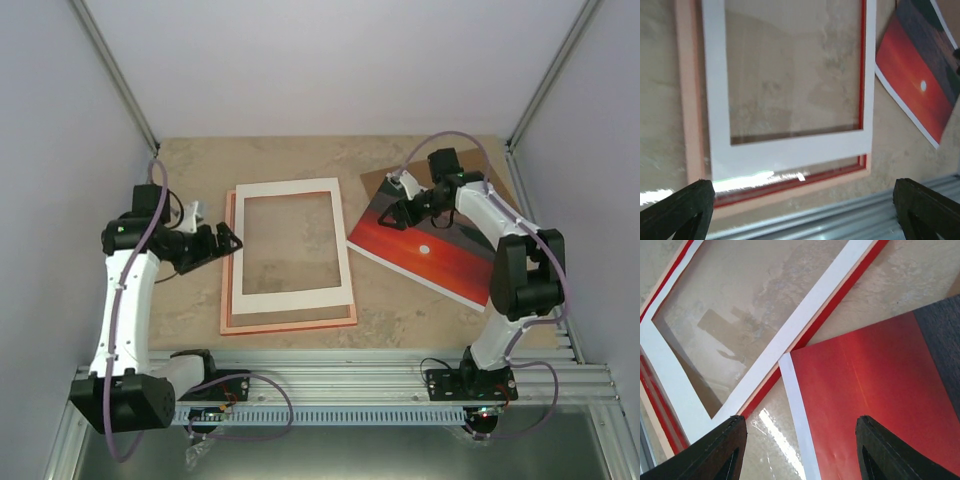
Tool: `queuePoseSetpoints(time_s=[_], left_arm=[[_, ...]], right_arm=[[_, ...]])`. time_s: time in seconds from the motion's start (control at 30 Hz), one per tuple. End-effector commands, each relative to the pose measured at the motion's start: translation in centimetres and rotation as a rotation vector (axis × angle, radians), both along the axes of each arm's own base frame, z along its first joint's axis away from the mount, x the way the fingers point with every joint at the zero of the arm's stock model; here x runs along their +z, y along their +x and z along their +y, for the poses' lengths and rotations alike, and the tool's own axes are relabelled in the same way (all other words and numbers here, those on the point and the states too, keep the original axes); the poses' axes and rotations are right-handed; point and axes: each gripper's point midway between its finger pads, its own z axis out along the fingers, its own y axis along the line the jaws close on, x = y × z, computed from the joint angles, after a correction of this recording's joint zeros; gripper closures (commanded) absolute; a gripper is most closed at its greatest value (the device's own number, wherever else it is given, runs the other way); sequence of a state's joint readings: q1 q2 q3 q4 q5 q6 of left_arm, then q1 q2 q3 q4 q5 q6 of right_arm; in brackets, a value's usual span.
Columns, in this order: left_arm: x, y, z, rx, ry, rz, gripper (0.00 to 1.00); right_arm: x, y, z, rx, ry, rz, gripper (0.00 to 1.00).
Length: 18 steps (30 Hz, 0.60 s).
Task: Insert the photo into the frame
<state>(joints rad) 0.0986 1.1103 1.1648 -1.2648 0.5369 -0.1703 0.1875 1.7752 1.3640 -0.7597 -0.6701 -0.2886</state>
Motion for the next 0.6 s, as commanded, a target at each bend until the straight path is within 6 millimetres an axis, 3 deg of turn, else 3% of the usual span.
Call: queuePoseSetpoints(time_s=[0.0,0.17,0.27,0.4,0.57], left_arm=[[1.0,3.7,3.3,0.07,0.173,-0.107,0.0],[-2.7,8.7,6.3,0.103,0.296,-0.107,0.01],[-5.9,10.6,6.1,0.009,0.285,-0.068,0.08],[-10.4,11.7,6.3,-0.028,0.283,0.007,0.28],[-13.8,11.9,6.2,-0.036,0.275,0.043,0.46]], right_arm=[[-0.4,0.6,2.1,0.011,0.032,-0.004,0.39],[-1.0,1.0,5.0,0.024,0.061,0.017,0.4],[-2.2,1.2,5.8,0.011,0.1,0.084,0.4],[-3.9,1.0,6.7,0.008,0.145,0.173,0.42],[-5.4,1.1,8.1,0.017,0.176,0.23,0.44]])
